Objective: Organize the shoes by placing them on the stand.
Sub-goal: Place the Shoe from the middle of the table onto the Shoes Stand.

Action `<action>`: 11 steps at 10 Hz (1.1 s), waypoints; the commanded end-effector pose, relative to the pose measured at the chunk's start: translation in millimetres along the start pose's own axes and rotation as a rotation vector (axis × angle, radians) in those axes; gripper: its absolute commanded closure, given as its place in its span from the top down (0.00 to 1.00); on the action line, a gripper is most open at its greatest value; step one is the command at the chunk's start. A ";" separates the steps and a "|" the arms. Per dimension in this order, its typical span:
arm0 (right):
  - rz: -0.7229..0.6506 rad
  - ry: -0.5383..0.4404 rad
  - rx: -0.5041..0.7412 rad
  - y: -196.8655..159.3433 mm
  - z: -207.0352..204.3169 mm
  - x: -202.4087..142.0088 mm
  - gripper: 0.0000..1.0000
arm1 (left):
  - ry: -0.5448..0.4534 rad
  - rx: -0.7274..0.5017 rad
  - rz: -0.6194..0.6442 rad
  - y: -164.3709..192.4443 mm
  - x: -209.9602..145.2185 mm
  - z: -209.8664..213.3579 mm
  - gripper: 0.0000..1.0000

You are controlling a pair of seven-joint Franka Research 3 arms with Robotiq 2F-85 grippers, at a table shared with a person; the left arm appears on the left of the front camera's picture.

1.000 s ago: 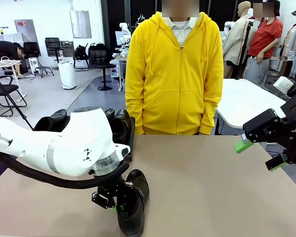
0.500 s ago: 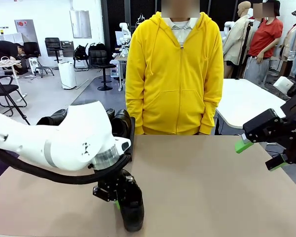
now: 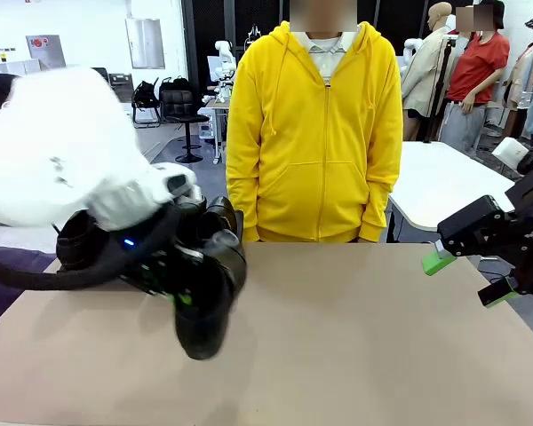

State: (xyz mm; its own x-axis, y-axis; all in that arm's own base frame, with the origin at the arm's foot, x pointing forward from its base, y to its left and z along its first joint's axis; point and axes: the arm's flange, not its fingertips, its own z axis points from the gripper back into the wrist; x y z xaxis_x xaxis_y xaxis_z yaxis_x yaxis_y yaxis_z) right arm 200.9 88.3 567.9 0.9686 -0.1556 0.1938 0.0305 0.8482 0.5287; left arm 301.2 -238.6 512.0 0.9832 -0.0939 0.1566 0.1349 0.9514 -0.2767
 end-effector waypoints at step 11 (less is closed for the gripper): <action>0.020 0.012 0.032 0.5 1.2 2.2 1.00 | -0.132 0.059 0.082 134.7 -11.7 55.2 0.00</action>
State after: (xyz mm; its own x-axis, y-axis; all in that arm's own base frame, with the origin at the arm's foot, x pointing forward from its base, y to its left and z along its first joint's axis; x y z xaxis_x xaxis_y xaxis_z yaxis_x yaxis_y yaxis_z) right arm 200.9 88.3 567.9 0.9686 -0.1556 0.1938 0.0306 0.8484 0.5285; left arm 298.2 -97.2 522.2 0.9703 0.0023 0.2418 0.0516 0.9750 -0.2163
